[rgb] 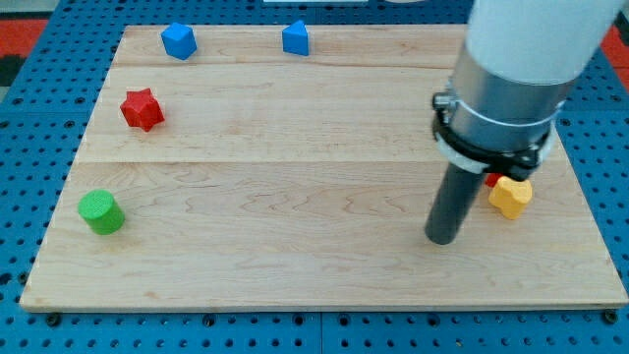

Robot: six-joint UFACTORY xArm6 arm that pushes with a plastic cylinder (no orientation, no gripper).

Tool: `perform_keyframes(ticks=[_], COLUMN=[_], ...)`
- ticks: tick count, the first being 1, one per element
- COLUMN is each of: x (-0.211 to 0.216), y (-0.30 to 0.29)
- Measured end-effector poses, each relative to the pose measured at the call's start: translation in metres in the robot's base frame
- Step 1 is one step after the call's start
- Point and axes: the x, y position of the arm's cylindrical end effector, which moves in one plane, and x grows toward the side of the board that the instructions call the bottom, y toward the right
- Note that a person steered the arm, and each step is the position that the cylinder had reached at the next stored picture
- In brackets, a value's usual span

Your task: Push the blue triangle towards the yellow hexagon

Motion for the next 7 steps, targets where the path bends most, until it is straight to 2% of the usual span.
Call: perform_keyframes(ticks=[1,3,4,5,6,7], x=[-0.018,-0.207,-0.267,-0.323,-0.351,-0.308], y=[-0.075,-0.109,-0.186,-0.181,-0.171,-0.060])
